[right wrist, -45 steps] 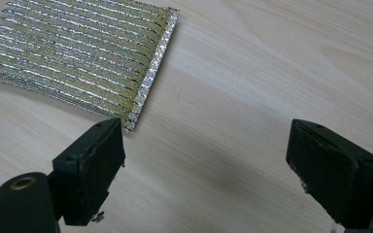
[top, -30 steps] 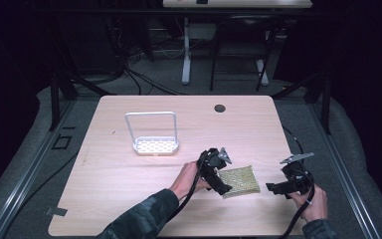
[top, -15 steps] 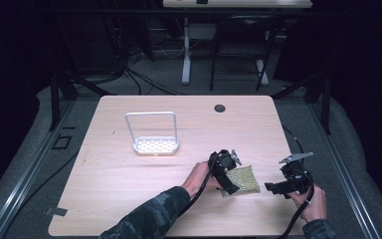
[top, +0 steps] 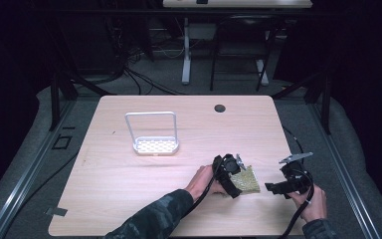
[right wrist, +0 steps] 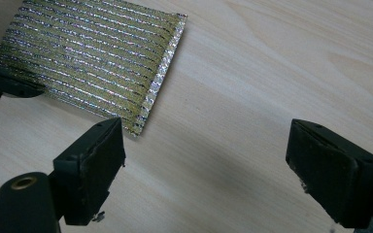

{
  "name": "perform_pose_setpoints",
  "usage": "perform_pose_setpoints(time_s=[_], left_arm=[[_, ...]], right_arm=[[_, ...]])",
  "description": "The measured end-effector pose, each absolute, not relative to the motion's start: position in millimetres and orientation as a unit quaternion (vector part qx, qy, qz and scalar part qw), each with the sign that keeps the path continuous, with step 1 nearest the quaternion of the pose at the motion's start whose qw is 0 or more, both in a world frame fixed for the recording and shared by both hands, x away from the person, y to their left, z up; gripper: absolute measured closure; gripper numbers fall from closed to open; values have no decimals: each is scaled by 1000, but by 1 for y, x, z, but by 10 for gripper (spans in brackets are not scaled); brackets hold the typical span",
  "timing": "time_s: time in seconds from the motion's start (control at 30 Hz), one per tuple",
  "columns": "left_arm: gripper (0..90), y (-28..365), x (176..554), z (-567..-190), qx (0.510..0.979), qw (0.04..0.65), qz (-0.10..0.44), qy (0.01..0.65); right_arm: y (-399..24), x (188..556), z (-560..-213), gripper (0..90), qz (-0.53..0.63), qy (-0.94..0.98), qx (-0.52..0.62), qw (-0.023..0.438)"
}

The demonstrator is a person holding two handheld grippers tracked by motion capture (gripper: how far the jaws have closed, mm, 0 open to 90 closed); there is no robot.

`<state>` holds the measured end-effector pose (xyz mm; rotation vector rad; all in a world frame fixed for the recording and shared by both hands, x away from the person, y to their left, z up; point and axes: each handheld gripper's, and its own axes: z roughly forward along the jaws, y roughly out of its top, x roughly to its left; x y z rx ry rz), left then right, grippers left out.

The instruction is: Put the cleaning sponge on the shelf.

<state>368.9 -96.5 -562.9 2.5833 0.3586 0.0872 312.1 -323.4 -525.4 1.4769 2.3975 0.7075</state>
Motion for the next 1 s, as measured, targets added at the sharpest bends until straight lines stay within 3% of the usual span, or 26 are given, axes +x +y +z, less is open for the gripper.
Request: perform_pose_setpoints(time_s=[0.4, 0.57, 0.73, 1.0], left_arm=[[119, -96, 364, -564, 959, 250, 50, 122], [221, -96, 361, -560, 960, 249, 48, 119], [403, -94, 360, -559, 958, 256, 47, 122], [475, -84, 357, -556, 954, 265, 55, 129]], right_arm=[[-325, 311, -526, 140, 238, 820, 506, 124], [-324, 309, -525, 140, 234, 822, 503, 127], [-324, 309, -523, 141, 238, 821, 502, 131], [-324, 309, -523, 141, 240, 821, 501, 131]])
